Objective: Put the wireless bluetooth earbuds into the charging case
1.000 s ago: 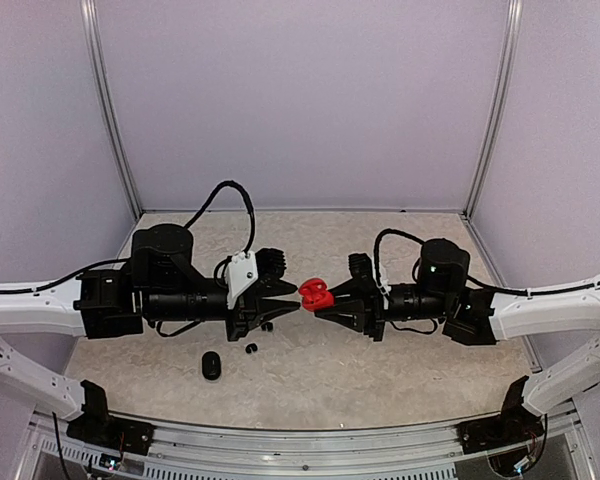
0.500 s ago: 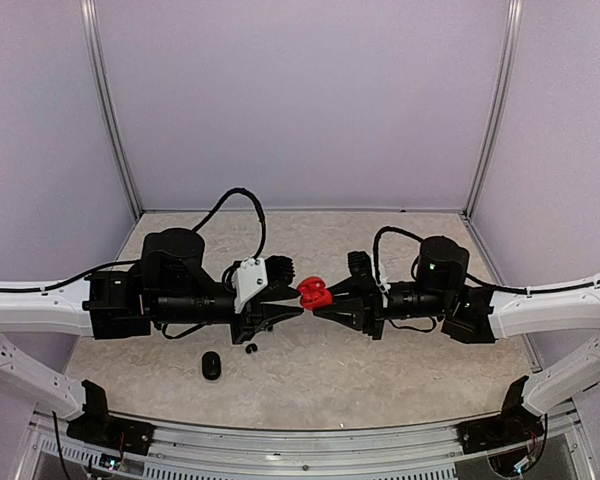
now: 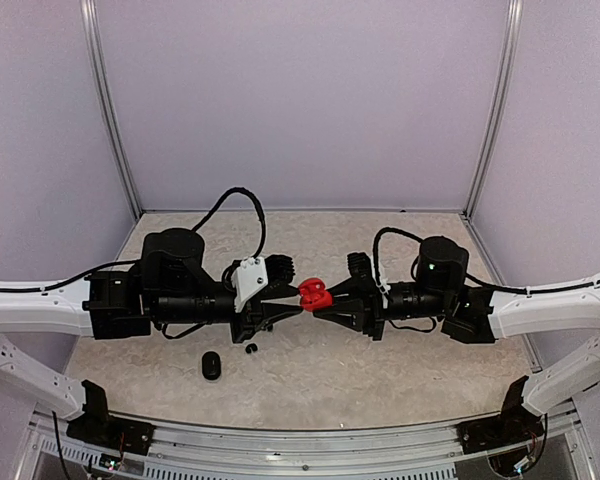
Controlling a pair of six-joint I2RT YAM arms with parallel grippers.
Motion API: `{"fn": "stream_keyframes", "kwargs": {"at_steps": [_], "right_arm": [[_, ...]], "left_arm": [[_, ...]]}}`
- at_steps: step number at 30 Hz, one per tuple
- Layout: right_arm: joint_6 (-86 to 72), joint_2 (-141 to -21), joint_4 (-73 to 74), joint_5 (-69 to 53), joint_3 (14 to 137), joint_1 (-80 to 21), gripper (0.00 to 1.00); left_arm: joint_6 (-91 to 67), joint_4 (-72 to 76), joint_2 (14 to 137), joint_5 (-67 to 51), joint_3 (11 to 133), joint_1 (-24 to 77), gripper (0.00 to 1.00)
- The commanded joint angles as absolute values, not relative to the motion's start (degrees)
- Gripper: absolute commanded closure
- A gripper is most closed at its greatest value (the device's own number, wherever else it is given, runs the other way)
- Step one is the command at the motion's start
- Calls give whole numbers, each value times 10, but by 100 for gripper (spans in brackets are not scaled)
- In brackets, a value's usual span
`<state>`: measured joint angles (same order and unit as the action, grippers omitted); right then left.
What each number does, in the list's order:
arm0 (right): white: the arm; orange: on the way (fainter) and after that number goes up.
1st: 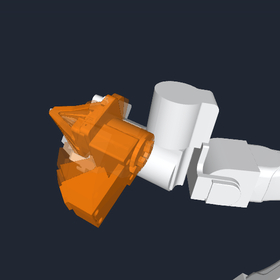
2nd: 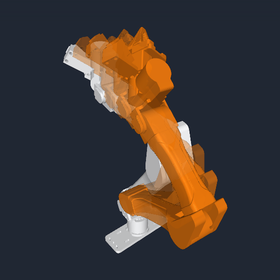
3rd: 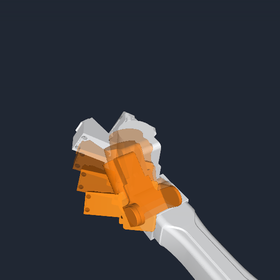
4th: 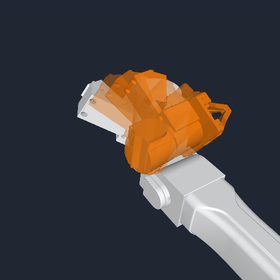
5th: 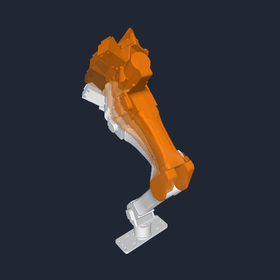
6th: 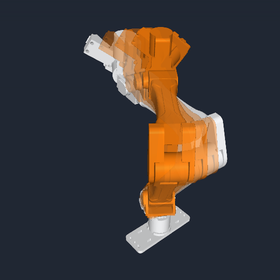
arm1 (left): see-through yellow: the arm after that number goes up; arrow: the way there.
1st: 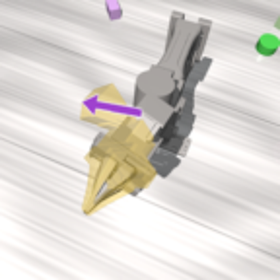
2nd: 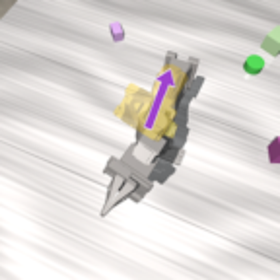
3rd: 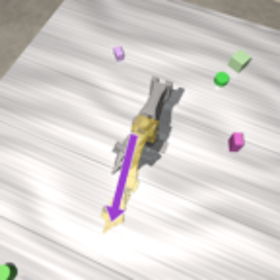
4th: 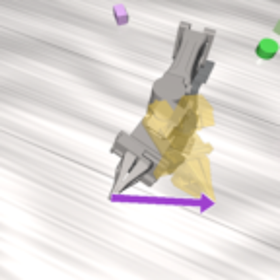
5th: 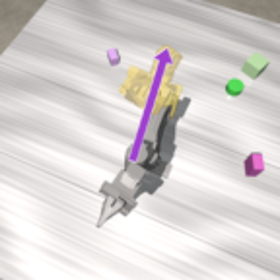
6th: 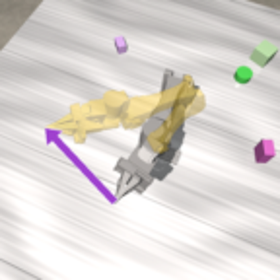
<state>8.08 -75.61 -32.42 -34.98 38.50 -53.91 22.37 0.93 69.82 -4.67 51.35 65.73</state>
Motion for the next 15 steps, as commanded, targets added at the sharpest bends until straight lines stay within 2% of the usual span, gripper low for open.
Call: {"fn": "stream_keyframes", "kwargs": {"at_steps": [1, 15], "right_arm": [[89, -761, -315, -359, 399, -546, 88], [96, -766, -306, -359, 407, -549, 88]], "left_arm": [[227, 23, 703, -40, 523, 662, 70], [229, 13, 717, -50, 532, 662, 70]]}}
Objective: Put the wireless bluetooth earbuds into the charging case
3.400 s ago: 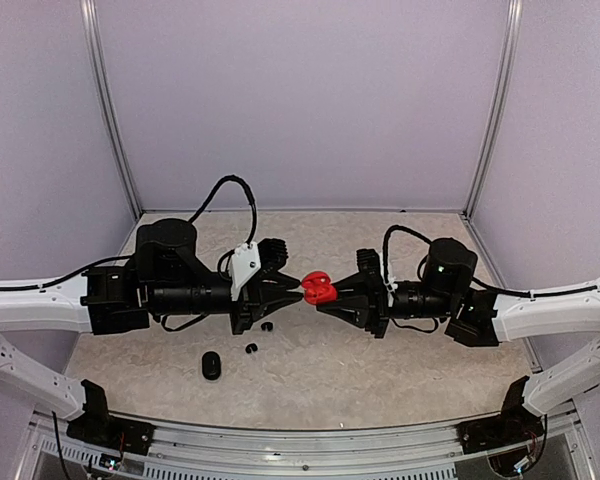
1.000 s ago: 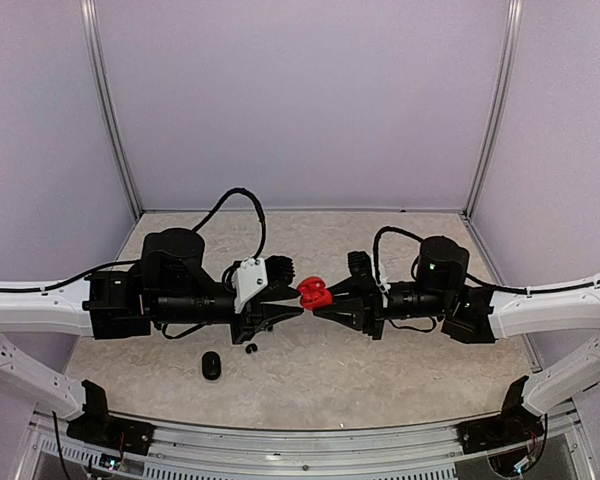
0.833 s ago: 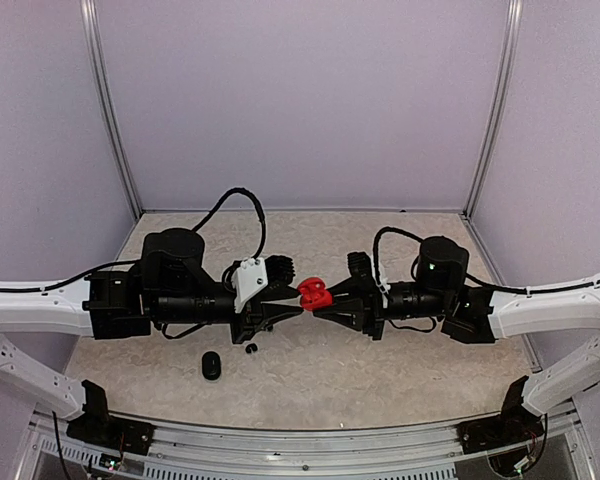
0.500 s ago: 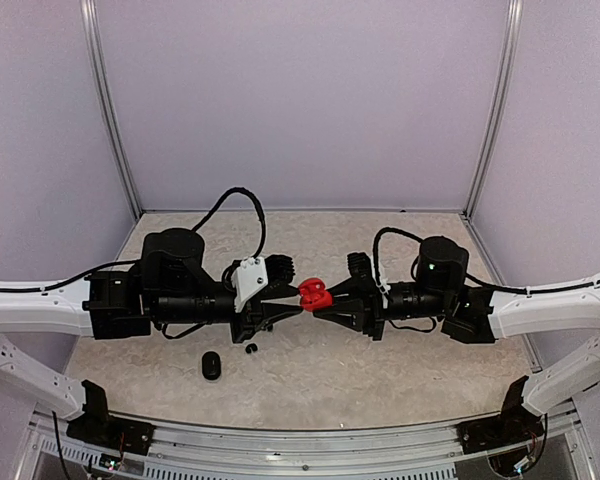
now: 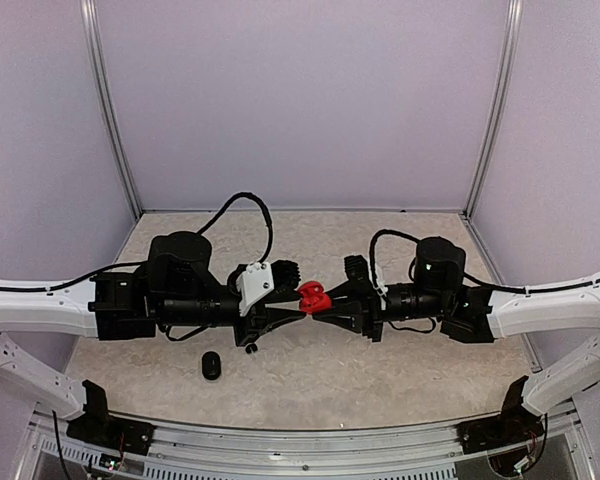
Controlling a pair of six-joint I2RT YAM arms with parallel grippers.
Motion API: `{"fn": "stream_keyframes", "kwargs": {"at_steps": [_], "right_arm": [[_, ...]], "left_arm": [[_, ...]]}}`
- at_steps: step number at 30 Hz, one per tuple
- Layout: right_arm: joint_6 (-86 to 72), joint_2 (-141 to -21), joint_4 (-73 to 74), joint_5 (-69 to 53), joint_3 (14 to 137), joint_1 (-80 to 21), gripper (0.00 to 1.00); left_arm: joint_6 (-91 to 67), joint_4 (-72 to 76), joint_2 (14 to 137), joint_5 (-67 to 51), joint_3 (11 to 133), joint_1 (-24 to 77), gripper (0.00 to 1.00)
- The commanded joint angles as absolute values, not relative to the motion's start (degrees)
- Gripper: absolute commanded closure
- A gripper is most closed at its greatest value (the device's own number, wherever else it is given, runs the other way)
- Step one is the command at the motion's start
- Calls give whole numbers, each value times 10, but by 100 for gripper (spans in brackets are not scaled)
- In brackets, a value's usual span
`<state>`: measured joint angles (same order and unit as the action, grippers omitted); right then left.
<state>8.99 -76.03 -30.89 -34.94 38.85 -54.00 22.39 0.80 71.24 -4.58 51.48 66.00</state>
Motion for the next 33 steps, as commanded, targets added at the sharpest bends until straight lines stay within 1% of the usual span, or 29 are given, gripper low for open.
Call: {"fn": "stream_keyframes", "kwargs": {"at_steps": [1, 10, 17, 21, 28, 33], "right_arm": [[96, -767, -306, -359, 407, -549, 88], [94, -767, -305, -360, 407, -549, 88], [93, -766, -304, -359, 408, -549, 88], [92, -766, -305, -357, 407, -549, 88], [76, -757, -322, -343, 399, -548, 88], [61, -747, -344, -340, 387, -539, 89]], "left_arm": [[229, 13, 716, -50, 531, 662, 70], [231, 13, 711, -46, 532, 662, 78], [235, 8, 713, -44, 533, 662, 93], [237, 4, 716, -44, 533, 662, 99], [241, -14, 720, -52, 531, 664, 100], [236, -18, 717, -28, 525, 664, 100]]}}
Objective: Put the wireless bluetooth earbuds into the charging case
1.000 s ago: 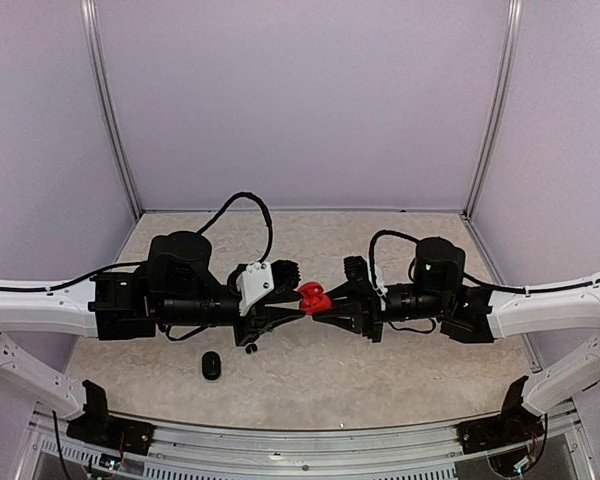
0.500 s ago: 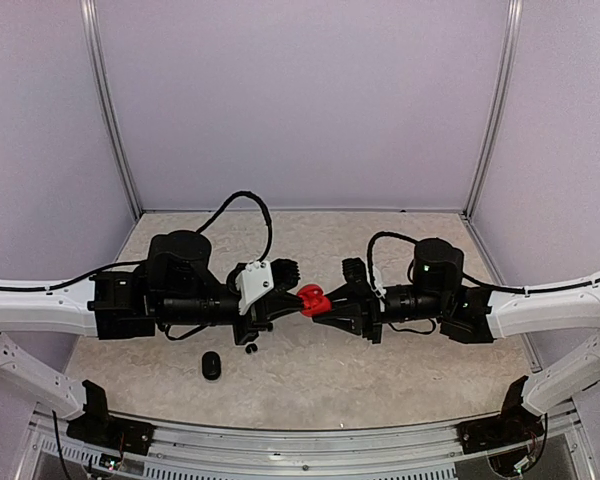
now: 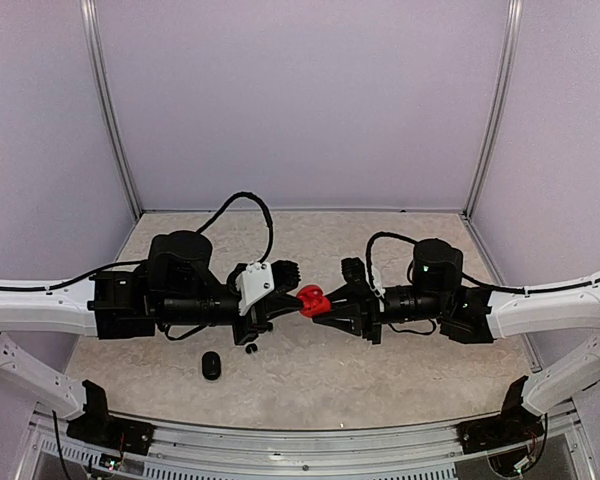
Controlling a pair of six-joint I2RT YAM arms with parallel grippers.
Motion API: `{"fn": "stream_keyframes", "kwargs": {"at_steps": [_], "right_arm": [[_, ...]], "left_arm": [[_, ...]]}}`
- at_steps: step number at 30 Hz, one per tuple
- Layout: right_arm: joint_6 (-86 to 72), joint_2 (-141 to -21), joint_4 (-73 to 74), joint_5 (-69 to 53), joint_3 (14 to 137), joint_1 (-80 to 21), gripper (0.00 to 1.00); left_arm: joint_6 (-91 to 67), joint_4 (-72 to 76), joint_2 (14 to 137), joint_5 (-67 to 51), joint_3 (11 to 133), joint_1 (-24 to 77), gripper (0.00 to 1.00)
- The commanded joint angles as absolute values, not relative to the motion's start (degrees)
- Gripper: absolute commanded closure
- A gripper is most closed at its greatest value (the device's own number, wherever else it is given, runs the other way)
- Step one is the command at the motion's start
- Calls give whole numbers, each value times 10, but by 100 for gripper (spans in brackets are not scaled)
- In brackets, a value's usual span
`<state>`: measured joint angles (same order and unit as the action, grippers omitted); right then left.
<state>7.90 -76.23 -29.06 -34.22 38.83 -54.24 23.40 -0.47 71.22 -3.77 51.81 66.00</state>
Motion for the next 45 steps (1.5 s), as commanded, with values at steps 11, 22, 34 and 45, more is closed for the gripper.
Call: {"fn": "stream_keyframes", "kwargs": {"at_steps": [11, 22, 34, 45], "right_arm": [[51, -732, -374, -342, 369, -531, 90], [32, -705, -390, -314, 342, -509, 90], [15, -692, -392, -294, 326, -484, 90], [4, -693, -389, -291, 319, -463, 89]], "left_arm": [[228, -16, 717, -2, 510, 662, 100], [71, 19, 712, 75, 497, 527, 100], [-151, -26, 838, 124, 592, 253, 56], [-96, -18, 927, 61, 649, 257, 42]]}}
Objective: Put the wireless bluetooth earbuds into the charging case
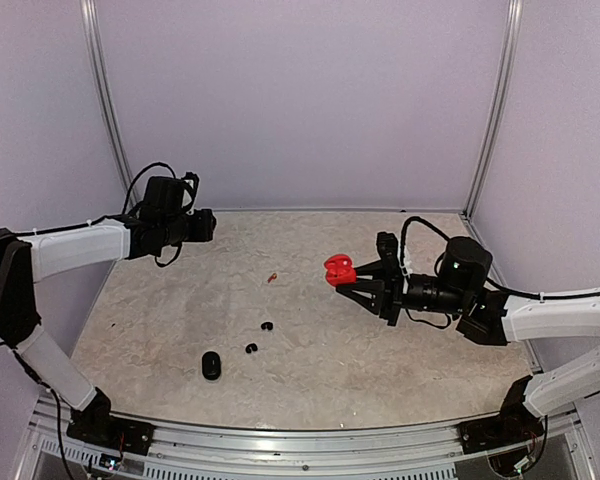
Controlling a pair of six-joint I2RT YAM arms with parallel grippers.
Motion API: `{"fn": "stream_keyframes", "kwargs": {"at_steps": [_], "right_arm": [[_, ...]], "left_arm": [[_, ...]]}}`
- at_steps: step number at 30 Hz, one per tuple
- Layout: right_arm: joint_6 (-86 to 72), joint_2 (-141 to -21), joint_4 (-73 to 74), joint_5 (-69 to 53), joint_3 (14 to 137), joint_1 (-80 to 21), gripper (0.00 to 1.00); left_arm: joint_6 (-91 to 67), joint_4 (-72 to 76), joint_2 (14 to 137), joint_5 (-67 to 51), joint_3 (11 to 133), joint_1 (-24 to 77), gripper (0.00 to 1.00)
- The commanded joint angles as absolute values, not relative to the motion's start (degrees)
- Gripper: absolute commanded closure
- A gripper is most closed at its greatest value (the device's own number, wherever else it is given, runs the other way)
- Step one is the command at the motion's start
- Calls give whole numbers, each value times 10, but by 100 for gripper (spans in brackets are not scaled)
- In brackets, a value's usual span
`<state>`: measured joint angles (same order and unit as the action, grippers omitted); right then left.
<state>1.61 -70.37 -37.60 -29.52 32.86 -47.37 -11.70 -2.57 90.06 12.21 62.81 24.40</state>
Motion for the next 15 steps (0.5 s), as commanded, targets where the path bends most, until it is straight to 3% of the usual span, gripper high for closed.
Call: {"fn": "stream_keyframes", "kwargs": {"at_steps": [1, 15], "right_arm": [[4, -693, -389, -292, 318, -461, 89], [1, -689, -377, -291, 313, -449, 89]], "left_arm": [[-88, -21, 938, 49, 655, 267, 43], [-20, -154, 1142, -57, 842, 322, 53]]}}
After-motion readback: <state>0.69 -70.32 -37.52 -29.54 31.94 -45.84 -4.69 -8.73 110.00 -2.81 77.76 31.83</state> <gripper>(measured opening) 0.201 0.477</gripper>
